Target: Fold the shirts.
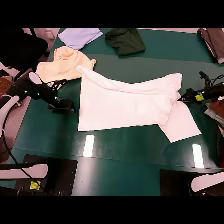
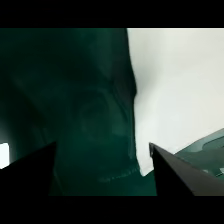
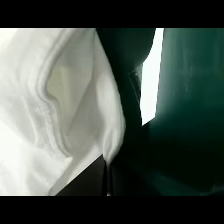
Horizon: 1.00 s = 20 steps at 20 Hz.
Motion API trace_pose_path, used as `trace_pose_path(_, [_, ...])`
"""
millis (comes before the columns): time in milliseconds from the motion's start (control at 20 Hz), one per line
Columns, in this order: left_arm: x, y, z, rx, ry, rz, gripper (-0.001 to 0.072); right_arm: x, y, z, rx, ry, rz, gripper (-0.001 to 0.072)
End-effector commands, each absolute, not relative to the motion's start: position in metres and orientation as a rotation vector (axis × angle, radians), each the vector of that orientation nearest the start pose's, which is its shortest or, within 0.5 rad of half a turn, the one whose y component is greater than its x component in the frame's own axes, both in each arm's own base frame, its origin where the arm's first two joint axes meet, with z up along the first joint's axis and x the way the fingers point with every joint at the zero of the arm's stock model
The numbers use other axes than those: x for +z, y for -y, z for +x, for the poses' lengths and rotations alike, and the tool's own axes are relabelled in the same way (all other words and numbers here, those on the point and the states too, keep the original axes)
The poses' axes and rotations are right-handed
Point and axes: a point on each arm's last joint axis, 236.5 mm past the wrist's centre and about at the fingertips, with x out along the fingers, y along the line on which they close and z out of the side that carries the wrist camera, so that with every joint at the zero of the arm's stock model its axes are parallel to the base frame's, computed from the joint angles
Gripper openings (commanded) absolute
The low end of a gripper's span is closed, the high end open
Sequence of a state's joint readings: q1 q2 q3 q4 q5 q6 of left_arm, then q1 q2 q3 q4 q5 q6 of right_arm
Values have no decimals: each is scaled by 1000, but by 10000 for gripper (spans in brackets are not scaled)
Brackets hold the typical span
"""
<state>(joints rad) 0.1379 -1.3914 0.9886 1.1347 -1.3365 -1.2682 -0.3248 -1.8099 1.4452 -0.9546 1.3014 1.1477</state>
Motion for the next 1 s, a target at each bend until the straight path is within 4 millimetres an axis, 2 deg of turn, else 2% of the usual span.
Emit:
trace_pose_path(0, [-67, 75, 269, -464, -1709, -372, 678, -73, 8, 444, 377, -1374, 515, 16])
trace_pose_path(200, [-94, 121, 232, -553, -1751, -459, 676, -73, 7, 443, 383, -1381, 518, 16])
trace_pose_path(300, [-100, 134, 242, -552, -1693, -434, 675, -72, 6, 440, 390, -1389, 519, 16])
trace_pose_path(350, [-102, 139, 250, -547, -1658, -421, 629, -72, 5, 439, 393, -1393, 520, 16])
trace_pose_path(400, [-104, 144, 255, -545, -1635, -411, 528, -72, 4, 438, 398, -1399, 521, 15])
trace_pose_path(450, [-105, 149, 259, -546, -1616, -404, 397, -71, 3, 436, 404, -1406, 522, 16])
trace_pose_path(500, [-103, 154, 263, -549, -1597, -416, 232, -70, 3, 434, 408, -1411, 523, 15])
trace_pose_path(550, [-99, 161, 266, -558, -1582, -448, 108, -68, 2, 433, 412, -1411, 521, 15])
trace_pose_path(600, [-91, 168, 271, -576, -1561, -480, 25, -61, 2, 434, 413, -1401, 514, 15])
trace_pose_path(750, [-52, 168, 298, -578, -1424, -454, 22, -25, 17, 441, 373, -1303, 471, 14])
trace_pose_path(850, [-23, 152, 314, -510, -1326, -381, 21, 0, 30, 444, 334, -1234, 433, 14])
trace_pose_path(950, [6, 137, 320, -455, -1248, -320, 22, 20, 37, 442, 318, -1191, 420, 14])
